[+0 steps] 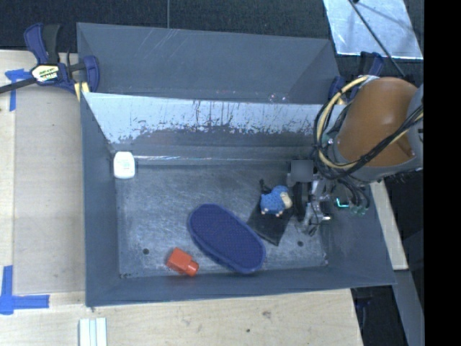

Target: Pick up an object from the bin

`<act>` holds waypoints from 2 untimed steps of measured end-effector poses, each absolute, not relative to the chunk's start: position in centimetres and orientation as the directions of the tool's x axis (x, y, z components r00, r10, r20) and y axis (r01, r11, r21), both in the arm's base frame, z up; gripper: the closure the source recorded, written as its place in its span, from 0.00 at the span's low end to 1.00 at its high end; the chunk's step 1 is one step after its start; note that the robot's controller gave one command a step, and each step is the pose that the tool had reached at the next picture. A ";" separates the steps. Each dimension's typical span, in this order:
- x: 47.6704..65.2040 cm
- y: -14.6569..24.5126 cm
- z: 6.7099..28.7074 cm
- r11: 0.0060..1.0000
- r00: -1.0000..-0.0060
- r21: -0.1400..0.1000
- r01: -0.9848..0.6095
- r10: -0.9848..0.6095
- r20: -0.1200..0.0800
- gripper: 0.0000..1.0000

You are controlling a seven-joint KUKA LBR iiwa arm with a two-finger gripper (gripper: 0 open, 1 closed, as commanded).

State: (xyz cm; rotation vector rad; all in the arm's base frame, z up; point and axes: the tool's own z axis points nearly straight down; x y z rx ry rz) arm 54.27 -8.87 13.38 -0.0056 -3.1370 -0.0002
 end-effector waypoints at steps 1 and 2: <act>56.7 -7.4 6.7 0.990 -0.990 0.001 -0.140 -0.140 0.002 0.00; 56.8 -7.5 7.1 0.990 -0.990 -0.002 -0.141 -0.141 -0.003 1.00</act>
Offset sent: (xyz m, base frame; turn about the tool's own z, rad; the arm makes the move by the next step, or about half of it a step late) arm 0.0244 0.0144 -0.0638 -0.1445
